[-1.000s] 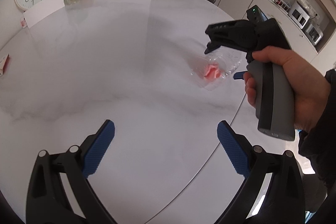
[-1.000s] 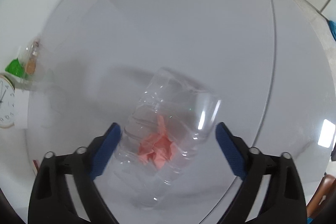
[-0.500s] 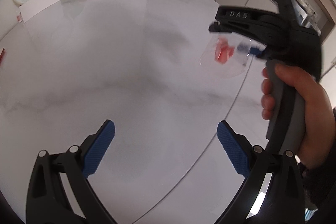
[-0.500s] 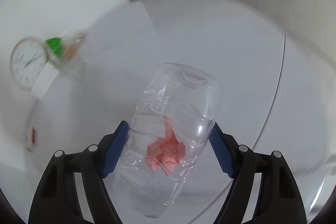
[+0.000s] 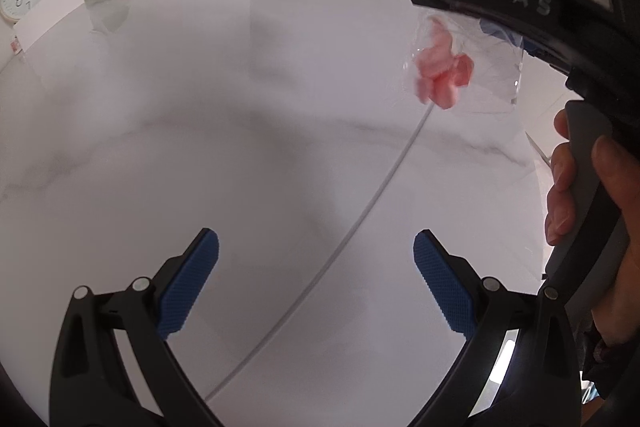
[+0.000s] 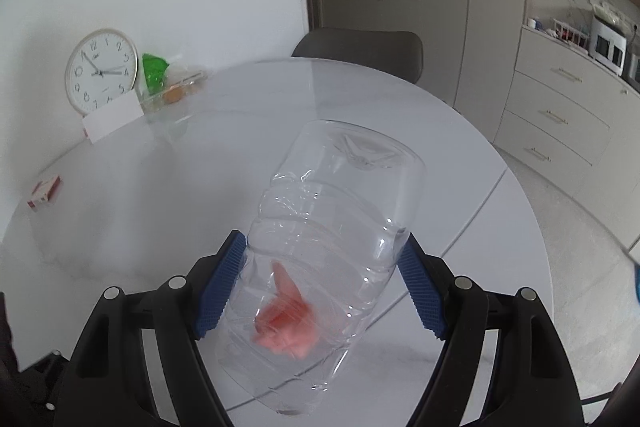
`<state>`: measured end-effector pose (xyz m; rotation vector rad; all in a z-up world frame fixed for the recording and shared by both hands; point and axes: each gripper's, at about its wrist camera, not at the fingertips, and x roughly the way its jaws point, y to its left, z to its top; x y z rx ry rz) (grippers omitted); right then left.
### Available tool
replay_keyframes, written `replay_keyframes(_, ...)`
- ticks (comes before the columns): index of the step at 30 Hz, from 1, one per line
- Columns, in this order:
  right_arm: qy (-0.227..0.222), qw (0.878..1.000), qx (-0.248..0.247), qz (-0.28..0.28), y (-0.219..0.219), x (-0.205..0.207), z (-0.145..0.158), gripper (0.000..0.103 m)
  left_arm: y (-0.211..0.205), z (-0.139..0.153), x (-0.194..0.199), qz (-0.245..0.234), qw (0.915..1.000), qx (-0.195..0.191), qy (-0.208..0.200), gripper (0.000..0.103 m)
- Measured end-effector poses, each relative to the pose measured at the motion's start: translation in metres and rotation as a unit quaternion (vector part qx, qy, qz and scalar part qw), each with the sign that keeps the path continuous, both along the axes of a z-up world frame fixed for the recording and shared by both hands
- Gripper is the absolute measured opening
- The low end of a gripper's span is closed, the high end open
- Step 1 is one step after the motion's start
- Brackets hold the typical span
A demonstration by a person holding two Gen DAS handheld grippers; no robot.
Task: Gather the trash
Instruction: 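Grasp the clear plastic bottle with the right gripper, then grasp the pink tissue with the left gripper while the right gripper holds the bottle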
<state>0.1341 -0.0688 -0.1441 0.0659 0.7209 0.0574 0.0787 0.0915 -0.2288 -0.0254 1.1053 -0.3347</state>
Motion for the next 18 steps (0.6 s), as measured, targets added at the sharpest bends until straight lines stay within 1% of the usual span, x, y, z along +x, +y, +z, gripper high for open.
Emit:
replay_keyframes(5,-0.002,0.999,0.033,-0.021,-0.022,-0.008,0.006,0.076,-0.029,-0.001,-0.003,-0.028,0.9996,0.006,-0.006,0.094)
replay_keyframes(10,-0.017,0.998,0.053,-0.037,-0.042,-0.016,0.018,0.076,-0.052,0.003,-0.001,-0.051,0.9985,0.0,-0.02,0.094)
replay_keyframes(12,-0.021,0.997,0.059,-0.045,-0.05,-0.02,0.025,0.076,-0.059,0.002,0.002,-0.062,0.9975,0.012,-0.03,0.094)
replay_keyframes(15,-0.027,0.997,0.056,-0.053,-0.063,-0.028,0.033,0.076,-0.066,-0.005,0.016,-0.066,0.9969,0.028,-0.033,0.093)
replay_keyframes(16,-0.027,0.997,0.054,-0.054,-0.066,-0.03,0.035,0.076,-0.065,-0.008,0.023,-0.062,0.9973,0.027,-0.029,0.092)
replay_keyframes(17,-0.027,0.997,0.053,-0.055,-0.069,-0.033,0.036,0.076,-0.064,-0.011,0.028,-0.06,0.9976,0.026,-0.025,0.089)
replay_keyframes(18,-0.027,0.997,0.048,-0.057,-0.073,-0.036,0.038,0.076,-0.063,-0.014,0.032,-0.058,0.9979,0.022,-0.019,0.083)
